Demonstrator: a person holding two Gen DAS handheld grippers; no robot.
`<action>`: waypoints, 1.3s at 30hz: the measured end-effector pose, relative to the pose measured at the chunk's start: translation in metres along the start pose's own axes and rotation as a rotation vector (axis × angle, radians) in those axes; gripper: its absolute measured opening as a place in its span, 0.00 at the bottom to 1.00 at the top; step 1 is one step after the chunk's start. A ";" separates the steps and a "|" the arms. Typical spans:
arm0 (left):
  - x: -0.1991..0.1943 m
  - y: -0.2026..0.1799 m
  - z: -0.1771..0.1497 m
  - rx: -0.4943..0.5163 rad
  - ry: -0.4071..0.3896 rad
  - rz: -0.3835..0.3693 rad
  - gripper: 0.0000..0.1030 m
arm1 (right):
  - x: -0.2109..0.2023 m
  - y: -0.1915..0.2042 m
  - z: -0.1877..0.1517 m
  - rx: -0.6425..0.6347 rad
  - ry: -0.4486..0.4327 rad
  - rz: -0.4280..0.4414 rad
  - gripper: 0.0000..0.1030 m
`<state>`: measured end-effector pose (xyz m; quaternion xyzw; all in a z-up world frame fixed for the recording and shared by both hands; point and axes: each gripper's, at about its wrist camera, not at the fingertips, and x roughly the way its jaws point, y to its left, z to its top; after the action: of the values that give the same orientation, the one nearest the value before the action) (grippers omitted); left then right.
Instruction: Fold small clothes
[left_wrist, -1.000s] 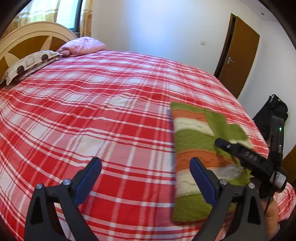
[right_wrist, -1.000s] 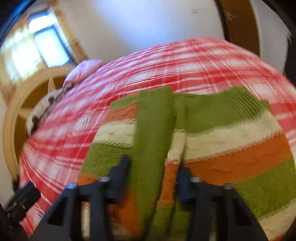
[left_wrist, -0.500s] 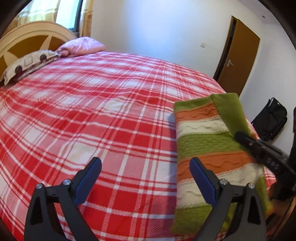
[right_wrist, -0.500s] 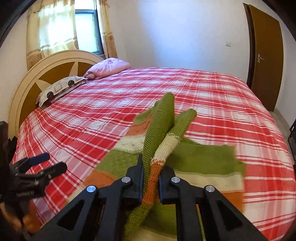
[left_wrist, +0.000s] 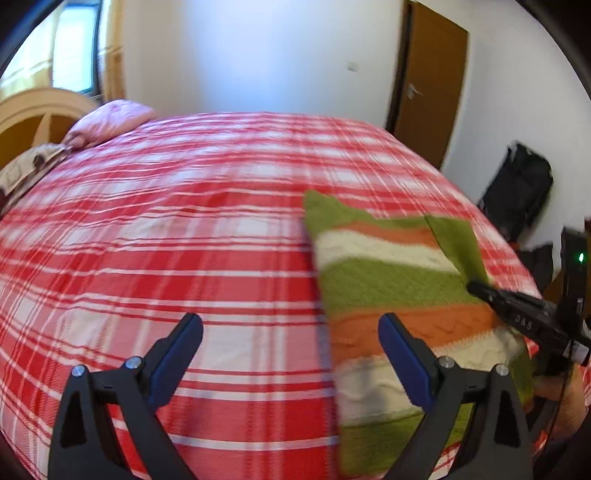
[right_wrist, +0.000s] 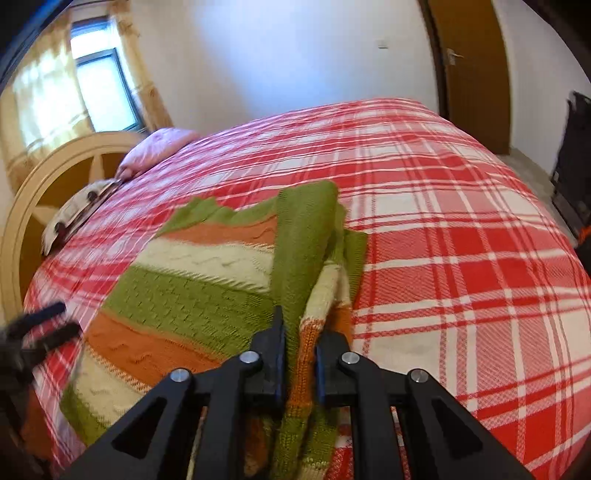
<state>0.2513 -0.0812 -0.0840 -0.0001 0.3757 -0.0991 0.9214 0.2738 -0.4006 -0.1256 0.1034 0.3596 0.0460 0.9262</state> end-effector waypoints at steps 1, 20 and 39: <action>0.004 -0.007 -0.002 0.018 0.013 0.001 0.95 | 0.000 0.001 0.001 -0.001 0.003 -0.015 0.15; 0.017 -0.042 -0.020 0.081 0.084 0.087 0.98 | -0.082 0.057 -0.086 0.023 0.013 -0.127 0.47; 0.009 -0.049 -0.025 0.124 0.095 0.112 0.99 | -0.095 0.020 -0.080 0.166 0.046 -0.070 0.15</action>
<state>0.2313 -0.1293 -0.1049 0.0826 0.4116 -0.0703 0.9049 0.1494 -0.3838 -0.1160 0.1662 0.3867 -0.0142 0.9070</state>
